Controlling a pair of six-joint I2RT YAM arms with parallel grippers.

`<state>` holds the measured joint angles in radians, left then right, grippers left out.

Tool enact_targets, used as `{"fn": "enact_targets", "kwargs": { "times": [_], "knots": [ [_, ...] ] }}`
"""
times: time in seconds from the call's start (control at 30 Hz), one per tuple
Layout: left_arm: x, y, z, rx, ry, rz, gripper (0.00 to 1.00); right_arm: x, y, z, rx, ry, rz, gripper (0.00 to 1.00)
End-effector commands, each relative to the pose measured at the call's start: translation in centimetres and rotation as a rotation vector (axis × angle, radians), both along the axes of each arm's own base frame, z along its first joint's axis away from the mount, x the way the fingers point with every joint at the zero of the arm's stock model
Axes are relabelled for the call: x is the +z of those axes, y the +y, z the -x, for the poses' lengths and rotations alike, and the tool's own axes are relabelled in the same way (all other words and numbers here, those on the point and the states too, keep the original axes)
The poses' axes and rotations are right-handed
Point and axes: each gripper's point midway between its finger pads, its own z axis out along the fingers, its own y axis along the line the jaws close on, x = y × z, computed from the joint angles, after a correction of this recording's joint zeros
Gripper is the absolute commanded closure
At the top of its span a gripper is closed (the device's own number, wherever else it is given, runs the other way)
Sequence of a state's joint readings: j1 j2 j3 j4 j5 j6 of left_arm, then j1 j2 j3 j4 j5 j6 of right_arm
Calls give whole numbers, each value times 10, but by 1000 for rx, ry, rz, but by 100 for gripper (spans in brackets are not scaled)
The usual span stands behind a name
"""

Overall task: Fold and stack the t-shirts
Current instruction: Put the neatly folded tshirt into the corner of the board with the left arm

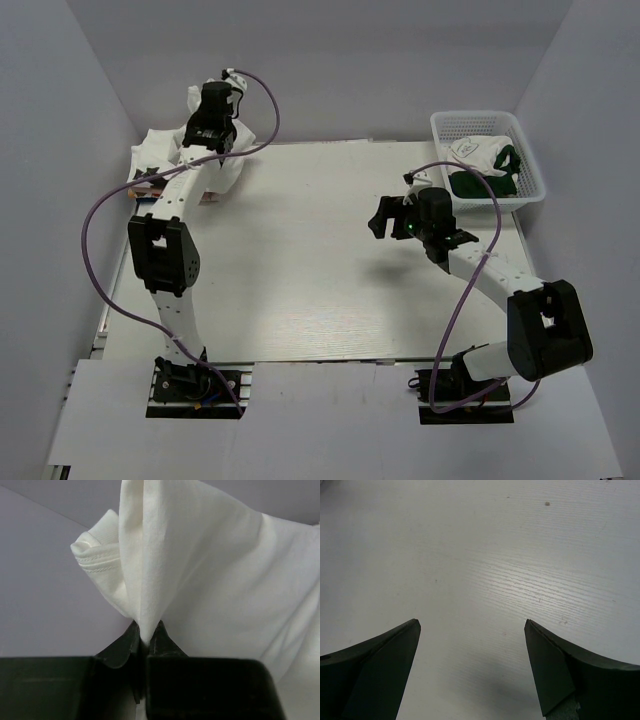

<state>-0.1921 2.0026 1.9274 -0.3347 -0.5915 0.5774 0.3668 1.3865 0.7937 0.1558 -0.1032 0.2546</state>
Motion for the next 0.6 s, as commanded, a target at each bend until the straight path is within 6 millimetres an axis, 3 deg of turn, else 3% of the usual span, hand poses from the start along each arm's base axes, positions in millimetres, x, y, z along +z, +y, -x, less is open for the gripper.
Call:
{"fn": "enact_targets", "kwargs": {
  "times": [0.0, 0.3, 0.37, 0.5, 0.57],
  "knots": [
    [74, 6, 3, 1, -165, 11, 100, 12, -6, -6, -19, -65, 7, 10],
    [86, 15, 10, 9, -188, 42, 100, 7, -8, -8, -35, -58, 19, 10],
    [86, 27, 10, 31, -188, 40, 100, 6, -9, -9, -38, -54, 21, 10],
    [80, 40, 4, 70, -211, 48, 100, 2, -9, -10, -41, -38, 29, 10],
    [63, 58, -3, 102, -186, 41, 100, 1, -9, -12, -45, -38, 35, 10]
  ]
}}
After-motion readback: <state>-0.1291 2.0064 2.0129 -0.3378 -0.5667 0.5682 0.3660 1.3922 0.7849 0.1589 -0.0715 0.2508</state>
